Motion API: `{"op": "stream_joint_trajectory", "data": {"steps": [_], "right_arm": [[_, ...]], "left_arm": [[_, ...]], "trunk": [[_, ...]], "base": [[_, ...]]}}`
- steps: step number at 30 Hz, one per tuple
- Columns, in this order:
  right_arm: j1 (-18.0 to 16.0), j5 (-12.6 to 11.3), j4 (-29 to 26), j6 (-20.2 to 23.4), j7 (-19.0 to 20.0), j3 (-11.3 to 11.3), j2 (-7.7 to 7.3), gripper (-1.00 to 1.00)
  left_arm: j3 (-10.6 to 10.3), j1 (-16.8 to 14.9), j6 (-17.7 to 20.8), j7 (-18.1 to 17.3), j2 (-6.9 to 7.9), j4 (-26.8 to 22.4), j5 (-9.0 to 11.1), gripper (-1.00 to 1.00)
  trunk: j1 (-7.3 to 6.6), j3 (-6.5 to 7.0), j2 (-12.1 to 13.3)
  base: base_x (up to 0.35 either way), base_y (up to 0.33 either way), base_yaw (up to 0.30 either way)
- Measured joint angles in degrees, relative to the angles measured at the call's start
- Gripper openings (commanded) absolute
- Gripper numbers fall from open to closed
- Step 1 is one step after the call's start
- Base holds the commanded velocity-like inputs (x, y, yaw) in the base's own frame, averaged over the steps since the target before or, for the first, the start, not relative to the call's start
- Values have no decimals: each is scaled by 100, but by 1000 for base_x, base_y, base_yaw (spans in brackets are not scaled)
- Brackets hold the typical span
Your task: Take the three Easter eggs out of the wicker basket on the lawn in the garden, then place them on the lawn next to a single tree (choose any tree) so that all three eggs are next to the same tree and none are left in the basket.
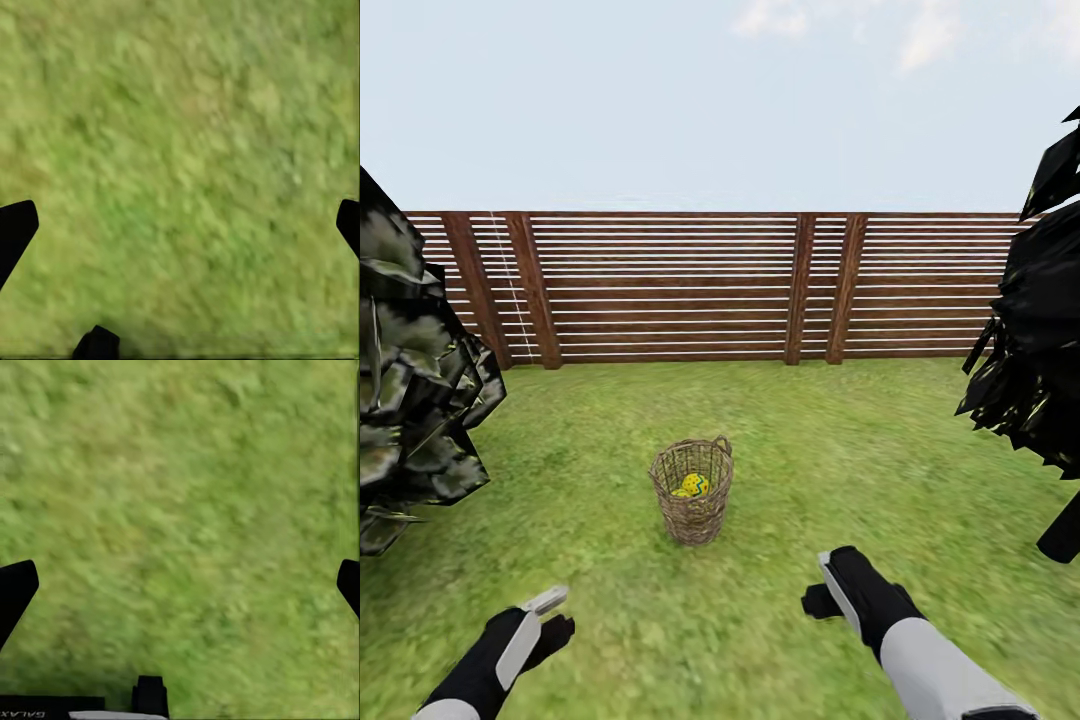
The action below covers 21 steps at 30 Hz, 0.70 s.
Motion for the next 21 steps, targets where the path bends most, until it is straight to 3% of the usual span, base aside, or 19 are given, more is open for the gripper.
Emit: {"op": "stream_joint_trajectory", "data": {"steps": [2,5,9,14,21], "right_arm": [[-49,-6,276,-307,4,-14,-21,100],[-87,4,538,-589,6,-18,-46,100],[-99,30,619,-659,3,-3,-51,100],[-101,34,678,-685,1,-6,-68,100],[-101,-5,695,-734,7,-5,-104,100]], "left_arm": [[-116,-3,1,1,-39,64,-2,100],[-520,-3,-7,44,-145,106,4,100],[-843,0,39,84,-577,74,-18,100],[-884,-1,40,102,-698,-87,-141,100],[-872,0,-4,62,-707,-144,-341,100]], "trunk": [[0,0,0],[0,0,0],[0,0,0],[0,0,0],[-2,0,-1]], "base": [[0,0,0],[0,0,0],[0,0,0],[0,0,0],[95,26,0]]}}
